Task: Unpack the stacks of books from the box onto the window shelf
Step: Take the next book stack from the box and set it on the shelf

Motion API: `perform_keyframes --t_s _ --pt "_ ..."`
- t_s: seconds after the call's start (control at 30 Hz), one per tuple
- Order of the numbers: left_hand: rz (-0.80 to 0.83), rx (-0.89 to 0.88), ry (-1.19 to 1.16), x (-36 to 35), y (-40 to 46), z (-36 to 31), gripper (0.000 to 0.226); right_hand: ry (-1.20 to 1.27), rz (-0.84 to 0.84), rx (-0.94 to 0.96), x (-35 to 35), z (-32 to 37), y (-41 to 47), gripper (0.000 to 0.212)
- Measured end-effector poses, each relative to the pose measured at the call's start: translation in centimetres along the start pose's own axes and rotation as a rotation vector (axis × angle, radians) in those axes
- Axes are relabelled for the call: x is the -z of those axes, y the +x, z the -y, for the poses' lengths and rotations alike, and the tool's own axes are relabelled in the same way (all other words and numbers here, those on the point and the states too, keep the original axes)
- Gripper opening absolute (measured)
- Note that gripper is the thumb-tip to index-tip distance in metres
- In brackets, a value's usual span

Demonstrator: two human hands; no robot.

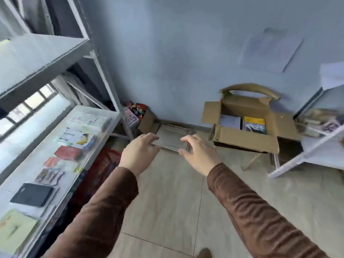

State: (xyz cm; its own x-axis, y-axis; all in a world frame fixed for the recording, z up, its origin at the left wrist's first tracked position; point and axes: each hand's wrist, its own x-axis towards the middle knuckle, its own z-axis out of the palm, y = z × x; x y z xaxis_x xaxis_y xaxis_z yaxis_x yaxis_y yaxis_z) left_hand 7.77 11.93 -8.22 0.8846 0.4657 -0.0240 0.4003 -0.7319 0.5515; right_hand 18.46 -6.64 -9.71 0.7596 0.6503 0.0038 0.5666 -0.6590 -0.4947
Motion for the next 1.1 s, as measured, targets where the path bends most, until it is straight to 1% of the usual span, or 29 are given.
perform_keyframes --t_s 0.13,0.3,0.47,0.63,0.77,0.9,1.1 --pt "0.089 0.027 -0.028 -7.5 3.1 -6.0 0.034 0.000 0.007 -0.108 3.0 -9.4 -0.9 0.042" --pt "0.190 0.018 -0.066 -13.8 6.9 -11.0 0.031 0.029 0.015 -0.217 4.8 -18.0 0.2 0.042" --pt "0.256 -0.030 -0.107 -19.1 12.9 -14.1 0.031 0.064 0.031 -0.293 5.3 -25.2 4.1 0.041" --pt "0.331 -0.047 -0.141 -24.3 20.5 -16.9 0.032 0.091 0.033 -0.391 5.9 -31.9 9.3 0.046" --pt "0.424 -0.079 -0.148 -28.3 26.3 -19.9 0.035 0.135 0.039 -0.487 6.7 -36.8 12.3 0.048" --pt "0.492 -0.107 -0.138 -32.4 31.1 -22.9 0.041 0.176 0.026 -0.542 7.7 -41.7 14.9 0.050" --pt "0.591 0.006 -0.152 -40.0 37.3 -26.1 0.045 0.252 0.074 -0.652 7.5 -50.6 20.0 0.048"
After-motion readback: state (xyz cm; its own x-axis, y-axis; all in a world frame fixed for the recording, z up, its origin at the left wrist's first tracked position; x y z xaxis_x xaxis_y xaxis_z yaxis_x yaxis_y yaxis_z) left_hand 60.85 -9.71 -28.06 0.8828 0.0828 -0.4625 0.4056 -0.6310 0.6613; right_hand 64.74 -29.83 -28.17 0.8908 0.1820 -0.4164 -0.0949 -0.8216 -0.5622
